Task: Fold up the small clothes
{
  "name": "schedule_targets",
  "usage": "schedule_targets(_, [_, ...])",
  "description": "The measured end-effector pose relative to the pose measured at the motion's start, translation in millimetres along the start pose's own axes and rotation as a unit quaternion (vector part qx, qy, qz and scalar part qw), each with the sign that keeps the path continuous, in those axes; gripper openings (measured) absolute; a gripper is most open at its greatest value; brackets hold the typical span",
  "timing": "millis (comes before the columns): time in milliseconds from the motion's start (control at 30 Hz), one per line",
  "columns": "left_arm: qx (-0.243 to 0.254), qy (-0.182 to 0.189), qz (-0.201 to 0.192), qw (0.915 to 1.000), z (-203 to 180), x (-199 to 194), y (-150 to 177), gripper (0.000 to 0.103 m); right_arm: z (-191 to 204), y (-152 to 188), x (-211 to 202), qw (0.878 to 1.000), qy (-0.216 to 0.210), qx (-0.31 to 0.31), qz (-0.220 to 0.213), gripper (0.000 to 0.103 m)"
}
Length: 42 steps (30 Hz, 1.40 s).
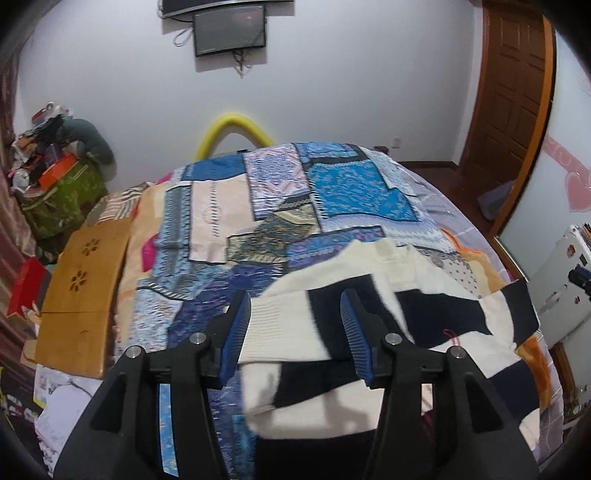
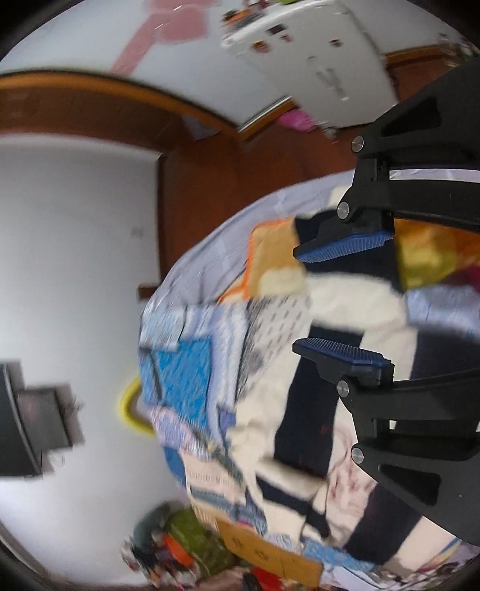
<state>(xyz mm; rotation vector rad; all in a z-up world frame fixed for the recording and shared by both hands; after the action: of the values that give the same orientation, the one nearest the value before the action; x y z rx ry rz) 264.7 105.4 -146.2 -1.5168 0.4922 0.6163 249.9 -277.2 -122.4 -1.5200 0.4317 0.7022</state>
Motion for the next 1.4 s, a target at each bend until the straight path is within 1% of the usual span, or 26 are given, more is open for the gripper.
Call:
schedule_targets(133, [-0.016, -0.016, -0.001, 0.9997, 27, -5, 6, 0.056, 51, -18, -1, 0.998, -0.043, -0.036, -0.013, 0.040])
schedule_targets(267, [-0.032, -0.028, 0.004, 0.9991, 55, -7, 16, 0.056, 106, -30, 3, 0.994, -0.080, -0.074, -0.017, 0.040])
schedule_targets(367, [-0.037, -0.035, 0.012, 0.9986, 71, -6, 23, 0.056, 148, -36, 12, 0.989, -0.114, -0.096, -0.011, 0.040])
schedule_targets(467, [-0.041, -0.043, 0.019, 0.9981, 87, -3, 33, 0.057, 182, -35, 19, 0.985, -0.130, -0.116, -0.004, 0.041])
schedule_targets(533, [-0.046, -0.043, 0.025, 0.9978, 96, 0, 40, 0.058, 206, -34, 28, 0.981, -0.141, -0.130, 0.004, 0.045])
schedule_targets(633, [-0.049, -0.044, 0.032, 0.9974, 106, 4, 49, 0.059, 235, -32, 36, 0.978, -0.155, -0.142, 0.017, 0.049])
schedule_targets(767, [-0.047, -0.050, 0.043, 0.9967, 120, 11, 61, 0.060, 275, -23, 47, 0.971, -0.175, -0.160, 0.037, 0.050])
schedule_targets(867, [-0.049, -0.052, 0.055, 0.9960, 131, 20, 71, 0.062, 303, -12, 56, 0.964, -0.187, -0.181, 0.052, 0.053])
schedule_targets(900, [-0.049, -0.051, 0.058, 0.9958, 134, 22, 73, 0.063, 312, -8, 60, 0.961, -0.192, -0.189, 0.059, 0.054])
schedule_targets(1067, [-0.050, -0.052, 0.073, 0.9947, 148, 36, 88, 0.063, 351, 16, 84, 0.949, -0.207, -0.218, 0.100, 0.055])
schedule_targets(1400, [-0.042, -0.045, 0.111, 0.9919, 156, 69, 116, 0.064, 385, 60, 132, 0.928, -0.206, -0.255, 0.175, 0.055])
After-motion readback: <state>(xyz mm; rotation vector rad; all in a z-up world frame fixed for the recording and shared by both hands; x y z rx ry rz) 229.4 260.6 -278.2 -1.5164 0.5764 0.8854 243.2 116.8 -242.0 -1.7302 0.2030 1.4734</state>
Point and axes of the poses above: each gripper's, at about its wrist camera, not at the fingertips, and x roughly the way its jaws point, z to its left, y to its underside, the point moved 9 cm from there along x, roughly the way its jaws point, and after that the axes turned 4 degrees about -z, right-handed, at the moved point
